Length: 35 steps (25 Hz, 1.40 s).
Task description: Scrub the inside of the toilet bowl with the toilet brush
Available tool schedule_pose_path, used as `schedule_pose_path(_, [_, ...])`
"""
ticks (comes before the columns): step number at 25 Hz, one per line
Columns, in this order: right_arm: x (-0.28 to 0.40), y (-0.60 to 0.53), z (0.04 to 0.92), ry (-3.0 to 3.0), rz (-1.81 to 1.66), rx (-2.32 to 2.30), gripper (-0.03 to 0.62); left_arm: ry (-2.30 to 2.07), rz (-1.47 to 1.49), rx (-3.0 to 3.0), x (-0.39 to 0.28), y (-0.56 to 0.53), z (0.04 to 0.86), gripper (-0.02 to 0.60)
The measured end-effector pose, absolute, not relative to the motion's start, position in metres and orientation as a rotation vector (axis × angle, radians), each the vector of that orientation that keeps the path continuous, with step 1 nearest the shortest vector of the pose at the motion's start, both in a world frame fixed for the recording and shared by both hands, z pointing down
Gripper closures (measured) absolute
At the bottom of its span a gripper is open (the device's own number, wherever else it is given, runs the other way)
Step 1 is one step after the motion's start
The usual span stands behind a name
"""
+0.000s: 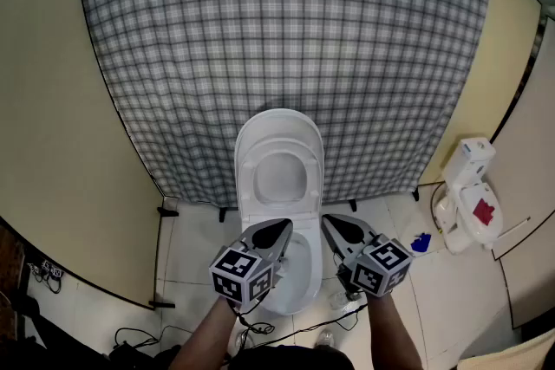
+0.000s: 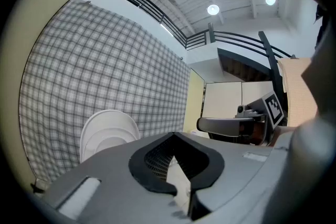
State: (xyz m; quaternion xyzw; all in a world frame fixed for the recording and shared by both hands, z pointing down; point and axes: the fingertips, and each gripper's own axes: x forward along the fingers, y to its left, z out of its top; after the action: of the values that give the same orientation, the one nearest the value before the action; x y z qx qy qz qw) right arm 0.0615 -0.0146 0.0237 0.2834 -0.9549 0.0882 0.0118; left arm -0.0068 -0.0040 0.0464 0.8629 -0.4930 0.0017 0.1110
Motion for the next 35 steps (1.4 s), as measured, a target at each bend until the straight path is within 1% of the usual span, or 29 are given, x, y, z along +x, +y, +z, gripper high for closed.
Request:
schedule_pose_path(4, [0.068, -0.017, 0.039, -2.951, 0.271, 0.916, 0.580, -1.436, 0.004, 2.533, -0.007, -0.003, 0.063, 0.572])
schedule_pose_path(11, [0.110, -0.022, 0.070, -2.847, 0.337, 1.014, 0.580, -1.369, 0.061, 2.499, 0.021, -0.004, 0.096, 0.572])
schedule_pose_path(16, [0.124, -0.029, 0.101, -2.787, 0.387, 1.067, 0.579, -1.332, 0.099, 2.495, 0.031, -0.014, 0.123, 0.572])
schedule_pose_path(29, [0.185, -0.018, 0.242, -2.549, 0.476, 1.223, 0.565, -1.199, 0.202, 2.380, 0.073, -0.003, 0.263, 0.572])
schedule_pose_path(30, [0.191, -0.016, 0.257, -2.523, 0.492, 1.231, 0.516, -1.184, 0.209, 2.378, 0.077, -0.002, 0.272, 0.572])
schedule_pose_path(31, [0.197, -0.015, 0.272, -2.500, 0.508, 1.237, 0.440, -1.170, 0.218, 2.378, 0.081, -0.001, 0.282, 0.572])
schedule_pose_path(35, [0.218, -0.014, 0.331, -2.429, 0.513, 1.254, 0.437, -1.141, 0.222, 2.373, 0.097, -0.006, 0.323, 0.572])
